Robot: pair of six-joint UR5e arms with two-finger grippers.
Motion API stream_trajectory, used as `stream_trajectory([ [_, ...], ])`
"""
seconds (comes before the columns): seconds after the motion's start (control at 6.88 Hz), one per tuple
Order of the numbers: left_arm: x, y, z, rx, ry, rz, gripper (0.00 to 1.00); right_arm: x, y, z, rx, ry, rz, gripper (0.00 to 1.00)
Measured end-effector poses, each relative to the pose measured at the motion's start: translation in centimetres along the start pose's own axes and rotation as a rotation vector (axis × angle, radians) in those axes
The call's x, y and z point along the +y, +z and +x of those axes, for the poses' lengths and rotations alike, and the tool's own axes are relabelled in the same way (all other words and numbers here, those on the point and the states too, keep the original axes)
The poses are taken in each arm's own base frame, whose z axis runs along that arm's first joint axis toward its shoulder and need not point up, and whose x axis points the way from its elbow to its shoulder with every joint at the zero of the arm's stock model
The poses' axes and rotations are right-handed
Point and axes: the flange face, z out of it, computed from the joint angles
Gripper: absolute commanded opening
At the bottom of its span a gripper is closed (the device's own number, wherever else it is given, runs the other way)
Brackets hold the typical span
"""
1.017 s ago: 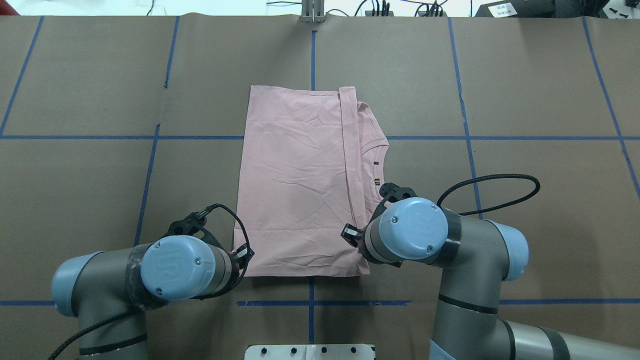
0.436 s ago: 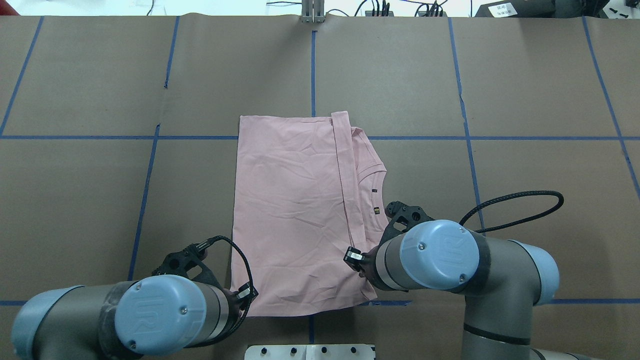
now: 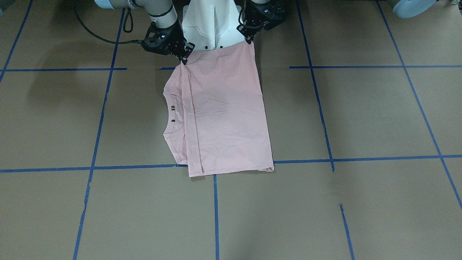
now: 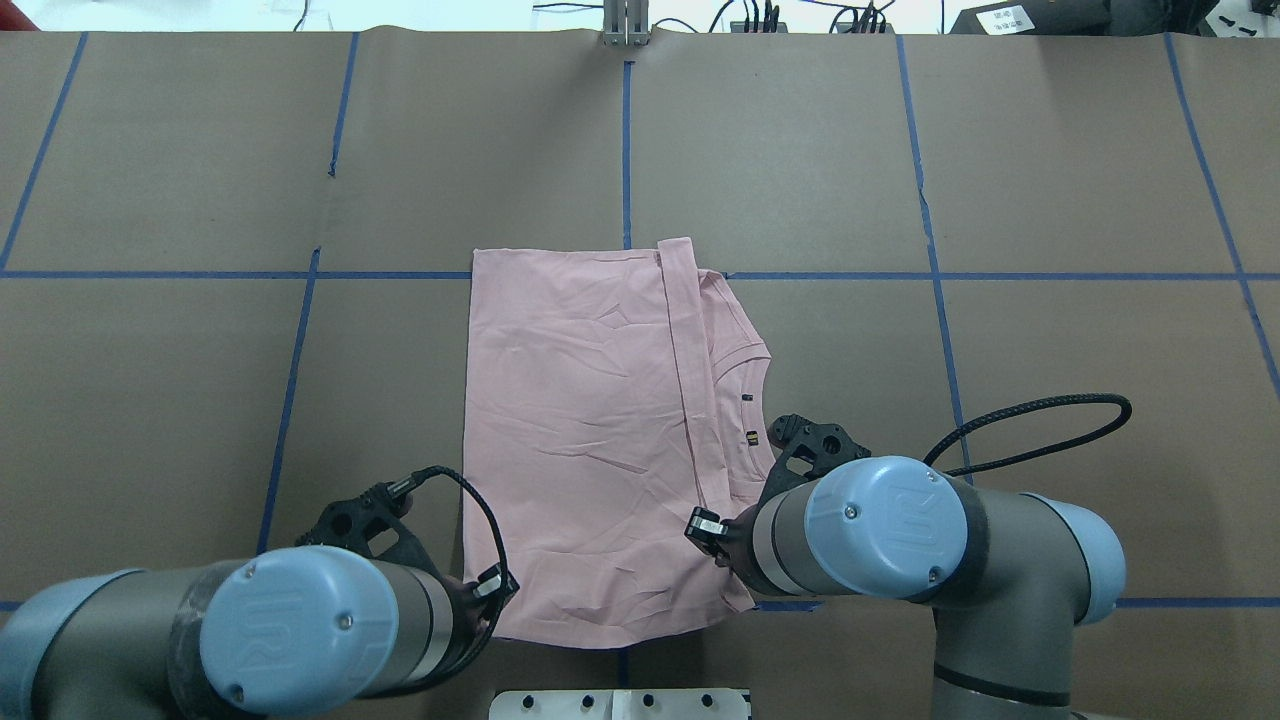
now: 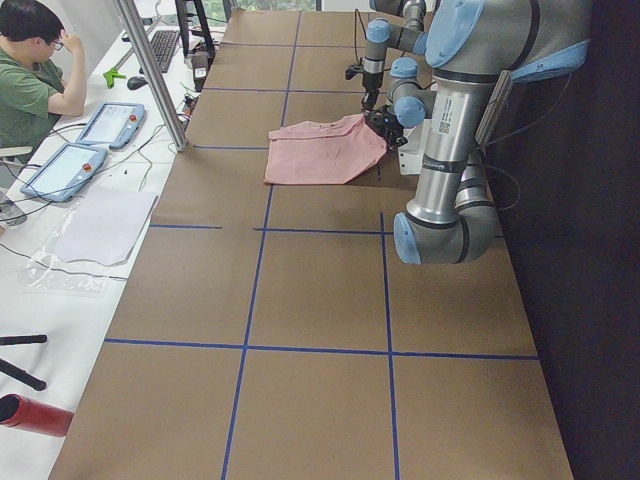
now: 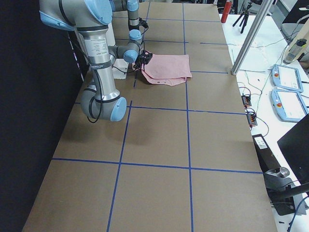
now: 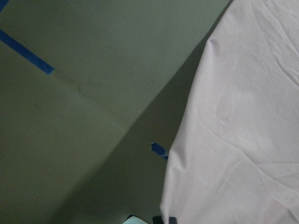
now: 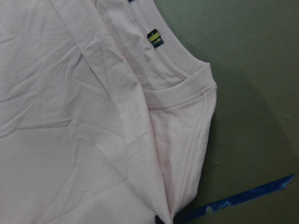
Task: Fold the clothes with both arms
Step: 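Lift the near edge and fold it away from the robot with both grippers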
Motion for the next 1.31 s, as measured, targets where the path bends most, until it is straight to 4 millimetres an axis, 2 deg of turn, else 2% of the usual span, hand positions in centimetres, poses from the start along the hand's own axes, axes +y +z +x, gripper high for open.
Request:
stream_trajectory([
  [0.29,-5.0,-1.0,3.2,0.067,-0.045,0.064,0.00,-3.8,-1.2,-2.0,-0.035,-0.042,0.056,0.00],
  [0.58,-10.0,0.9,5.8,0.126,-0.100,0.115,0.00,-6.9,-1.0,-3.6,-0.034,-0.035,0.101,0.00],
  [0.73,-11.4,1.7,6.4,0.148,-0.117,0.121,0.00,-8.2,-0.2,-4.1,-0.037,-0.026,0.114,0.00],
  [1.16,-12.5,2.0,7.3,0.206,-0.175,0.108,0.00,-10.9,1.9,-4.8,-0.066,-0.012,0.134,0.00],
  [1.31,-14.3,2.2,8.3,0.222,-0.202,0.128,0.00,-12.7,2.0,-5.8,-0.074,0.005,0.155,0.00],
])
